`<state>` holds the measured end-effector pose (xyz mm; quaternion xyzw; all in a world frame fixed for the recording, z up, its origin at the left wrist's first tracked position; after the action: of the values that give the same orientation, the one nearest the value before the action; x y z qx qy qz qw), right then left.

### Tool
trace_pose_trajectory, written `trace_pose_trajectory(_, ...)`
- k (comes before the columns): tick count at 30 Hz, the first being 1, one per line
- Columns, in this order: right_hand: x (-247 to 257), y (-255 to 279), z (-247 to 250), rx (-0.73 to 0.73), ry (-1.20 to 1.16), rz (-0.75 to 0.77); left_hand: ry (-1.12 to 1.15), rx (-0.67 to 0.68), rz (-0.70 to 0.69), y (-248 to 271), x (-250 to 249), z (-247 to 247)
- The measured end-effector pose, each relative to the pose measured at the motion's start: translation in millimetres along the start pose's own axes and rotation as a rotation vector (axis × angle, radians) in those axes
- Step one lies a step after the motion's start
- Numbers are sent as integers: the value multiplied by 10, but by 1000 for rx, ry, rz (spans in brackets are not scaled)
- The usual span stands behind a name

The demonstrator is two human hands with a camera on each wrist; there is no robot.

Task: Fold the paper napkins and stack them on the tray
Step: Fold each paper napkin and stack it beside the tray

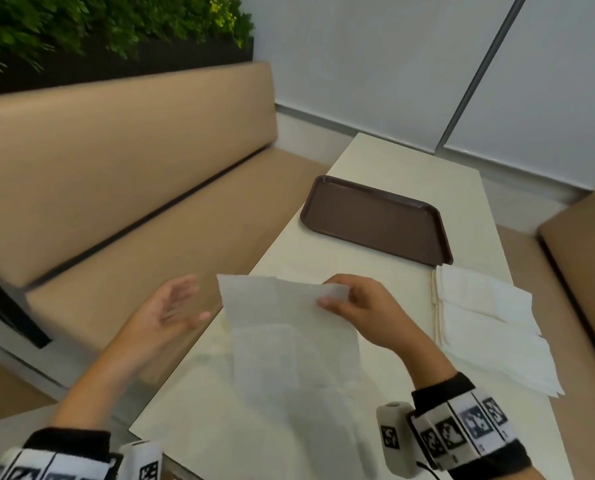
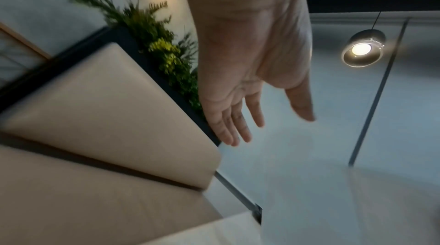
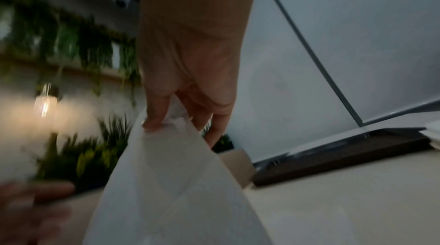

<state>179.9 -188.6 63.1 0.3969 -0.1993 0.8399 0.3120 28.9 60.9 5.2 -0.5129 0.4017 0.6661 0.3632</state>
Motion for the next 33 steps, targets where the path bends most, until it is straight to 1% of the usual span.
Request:
trace_pose_trajectory(1,136,56,129,-33,-50,35,33,66,14,-58,-48,-118)
trace_pose_trajectory(4,429,224,557,-200,-199,91,138,360,22,-135,-335,-615)
trace_pose_trajectory(5,479,277,685,-253,-245,97,150,426,12,-141,-459,-774)
trace_pose_trajectory(7,476,371,911,-362,-324,78,156,488,-15,-161,-702,-1039)
trace_pose_trajectory(9,382,496,1116,-473,-387,41,135,486,-35,-200,-927,-1255)
trace_pose_trajectory(10,323,572,1189,-482,-432,30,141,469,-48,-222,-1027,-1342)
trace_pose_trajectory(11,262,653,1227,-447,-474,15,157,457,-64,-237,-1124,-1417)
trace_pose_trajectory(13,152,834,1193,-318,-498,-32,182,452,-95,-248,-1283,-1540)
trace_pose_trajectory(14,107,925,1164,-299,-481,-53,189,460,-110,-248,-1341,-1587)
trace_pose_trajectory(15,77,1006,1154,-330,-455,-62,192,471,-122,-246,-1389,-1629)
trace_pose_trajectory(16,57,1071,1165,-396,-430,-62,191,482,-134,-242,-1428,-1663)
trace_pose_trajectory(19,12,1232,1292,-599,-365,-29,190,506,-181,-223,-1520,-1727)
trace_pose_trajectory(22,-20,1358,1406,-723,-356,2,184,569,-253,-194,-1604,-1750)
trace_pose_trajectory(25,8,1408,1432,-763,-348,36,167,556,-325,-164,-1682,-1724)
trace_pose_trajectory(29,69,1439,1448,-822,-378,138,130,499,-380,-129,-1770,-1676)
trace_pose_trajectory(31,81,1439,1439,-811,-411,183,86,494,-394,-115,-1791,-1635)
trace_pose_trajectory(33,73,1420,1409,-763,-462,202,58,500,-385,-131,-1776,-1606)
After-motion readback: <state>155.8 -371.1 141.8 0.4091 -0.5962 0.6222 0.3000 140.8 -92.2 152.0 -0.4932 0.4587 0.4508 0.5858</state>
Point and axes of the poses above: each hand's wrist, its own y-axis away from the middle knuckle, its own z-axis out of the back of the hand, x = y × z, the point moved 5 cm from there along -y, towards the middle knuckle, and after that the axes turned 4 degrees about z, right-handed, at the moved point
